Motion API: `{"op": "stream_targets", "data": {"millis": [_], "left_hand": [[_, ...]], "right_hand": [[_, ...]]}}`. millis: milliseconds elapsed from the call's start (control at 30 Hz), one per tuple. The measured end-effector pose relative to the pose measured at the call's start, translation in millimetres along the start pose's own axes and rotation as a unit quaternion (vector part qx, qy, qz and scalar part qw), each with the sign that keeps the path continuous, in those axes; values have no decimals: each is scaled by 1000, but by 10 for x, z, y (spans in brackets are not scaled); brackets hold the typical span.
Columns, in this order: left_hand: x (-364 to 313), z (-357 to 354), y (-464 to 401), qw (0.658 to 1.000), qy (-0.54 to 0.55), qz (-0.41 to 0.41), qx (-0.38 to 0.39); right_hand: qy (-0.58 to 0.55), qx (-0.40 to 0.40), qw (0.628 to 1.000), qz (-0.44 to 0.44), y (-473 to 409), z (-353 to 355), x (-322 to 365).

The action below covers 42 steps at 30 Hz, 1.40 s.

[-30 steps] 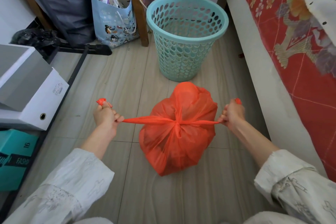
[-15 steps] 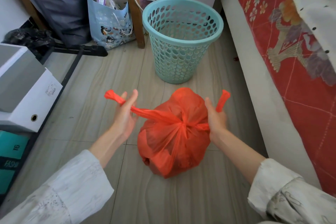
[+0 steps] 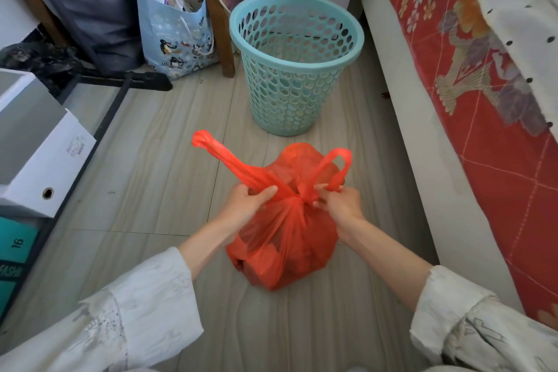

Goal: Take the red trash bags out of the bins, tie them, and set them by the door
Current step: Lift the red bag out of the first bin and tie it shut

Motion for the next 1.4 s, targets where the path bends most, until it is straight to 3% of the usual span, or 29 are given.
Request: {"op": "stream_targets", "data": {"millis": [100, 200, 333, 433, 600, 800, 1000, 1167, 1267, 1400], "left_hand": [[-158, 21, -43, 988, -102, -112, -29], [-302, 35, -48, 988, -38, -140, -47], [-262, 5, -64, 991, 108, -69, -46], [-225, -39, -72, 970, 243, 6, -26], [-207, 94, -132, 953, 292, 69, -42], [-72, 291, -141, 952, 265, 137, -64], [29, 239, -52, 964, 215, 156, -22], [-34, 357, -94, 992, 69, 108, -14], [-246, 490, -175, 998, -39, 15, -49], [-595, 493, -186, 996, -52, -61, -24]], "right_hand": [[-39, 55, 994, 89, 61, -118, 323], [-73, 94, 987, 110, 138, -239, 429], [-79, 87, 987, 107, 106, -308, 424], [-79, 72, 988, 108, 78, -292, 463], [-210, 59, 976, -16, 11, -282, 447], [-153, 66, 986, -12, 24, -313, 379], [-70, 117, 990, 35, 25, -385, 312], [50, 136, 977, 158, 87, -543, 396], [79, 178, 962, 191, 186, -634, 415], [235, 148, 899, 339, 314, -653, 540]]}}
Point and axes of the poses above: each hand's wrist, its own y-axis away from the middle knuckle, its own z-axis out of the back of the hand, x = y × z, the point moved 9 cm from there along -y, towards the middle knuckle, and after that the axes turned 14 degrees about -x, right-handed, at the moved point
